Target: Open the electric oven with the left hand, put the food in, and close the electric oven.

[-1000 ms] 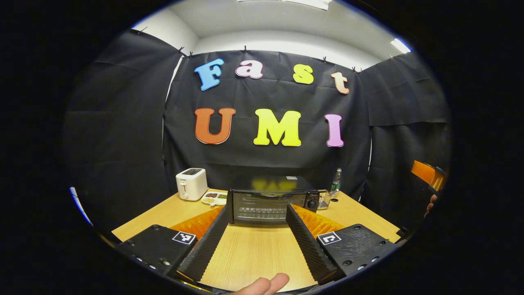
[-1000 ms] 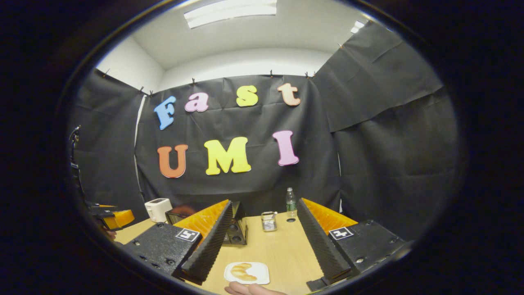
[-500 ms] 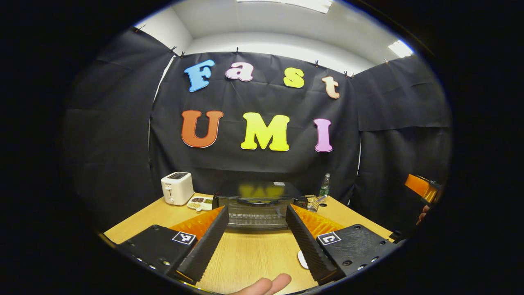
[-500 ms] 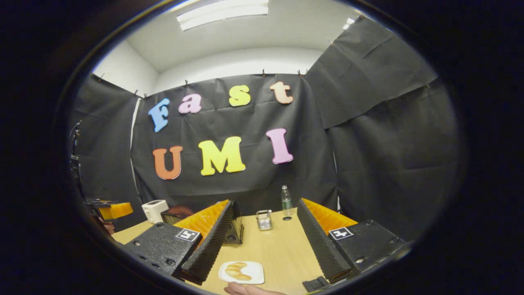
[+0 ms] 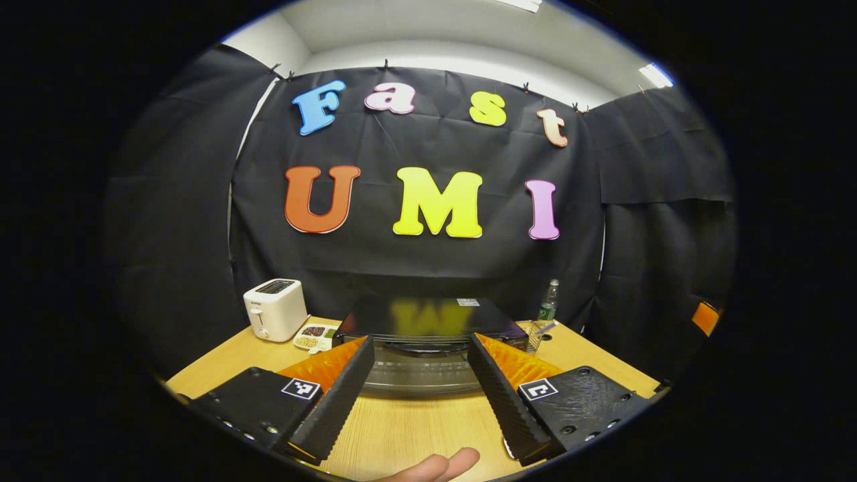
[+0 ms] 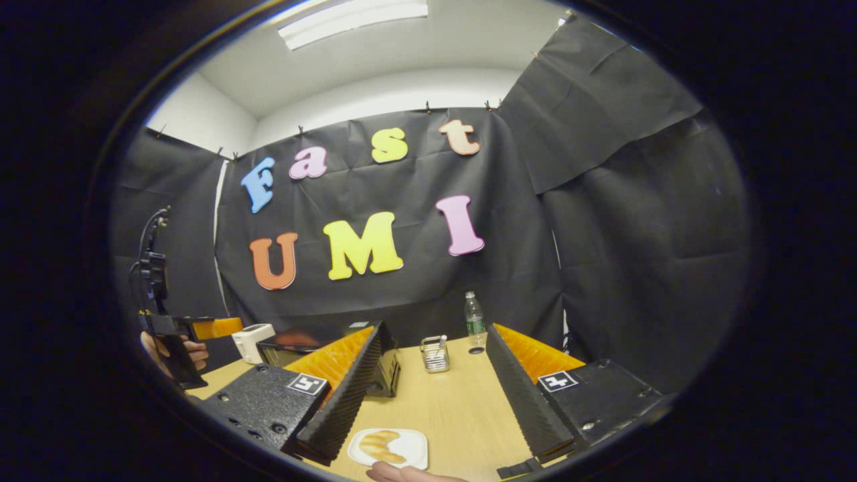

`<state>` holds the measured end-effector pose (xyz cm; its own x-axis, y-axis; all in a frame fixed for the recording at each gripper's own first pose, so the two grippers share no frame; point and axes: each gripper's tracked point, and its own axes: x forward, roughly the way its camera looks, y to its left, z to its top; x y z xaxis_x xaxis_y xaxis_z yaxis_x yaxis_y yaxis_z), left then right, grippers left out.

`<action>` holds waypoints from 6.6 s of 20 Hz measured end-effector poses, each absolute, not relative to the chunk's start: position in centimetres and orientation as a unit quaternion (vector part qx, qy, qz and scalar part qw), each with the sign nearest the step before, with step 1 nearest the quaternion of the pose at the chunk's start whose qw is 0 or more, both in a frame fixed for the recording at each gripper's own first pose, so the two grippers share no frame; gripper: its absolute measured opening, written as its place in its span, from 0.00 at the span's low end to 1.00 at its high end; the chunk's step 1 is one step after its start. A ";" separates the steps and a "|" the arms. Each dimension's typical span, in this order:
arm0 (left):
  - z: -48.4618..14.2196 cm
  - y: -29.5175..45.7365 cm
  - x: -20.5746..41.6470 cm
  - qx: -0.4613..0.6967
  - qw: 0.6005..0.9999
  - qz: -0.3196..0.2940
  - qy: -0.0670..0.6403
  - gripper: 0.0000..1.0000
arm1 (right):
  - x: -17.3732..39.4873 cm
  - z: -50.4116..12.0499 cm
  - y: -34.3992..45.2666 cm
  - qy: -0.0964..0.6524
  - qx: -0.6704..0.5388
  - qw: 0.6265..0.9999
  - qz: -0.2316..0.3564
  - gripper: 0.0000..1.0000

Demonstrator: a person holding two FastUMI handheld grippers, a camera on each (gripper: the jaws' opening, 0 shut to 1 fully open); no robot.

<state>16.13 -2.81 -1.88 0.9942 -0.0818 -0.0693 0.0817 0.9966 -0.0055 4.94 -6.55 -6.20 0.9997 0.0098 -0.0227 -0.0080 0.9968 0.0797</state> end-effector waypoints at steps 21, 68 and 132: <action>-9.5 -4.4 25.3 0.027 0.992 -0.037 0.116 0.97 | 7.0 -12.4 -8.2 0.065 0.026 0.998 -0.002 0.96; -13.0 7.8 -0.4 -0.042 0.998 0.003 0.050 0.92 | 6.8 -36.4 6.7 0.350 -0.081 0.926 0.119 0.82; -13.4 8.9 -1.8 -0.047 0.995 0.020 0.085 0.93 | 15.5 -18.2 20.5 0.129 0.181 0.962 0.159 0.93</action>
<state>-1.83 8.92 -13.41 0.9849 0.0318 -0.1701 -0.0477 0.9947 -0.0906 15.46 20.50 -18.16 0.9166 0.3518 -0.1898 -0.2586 0.8839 0.3896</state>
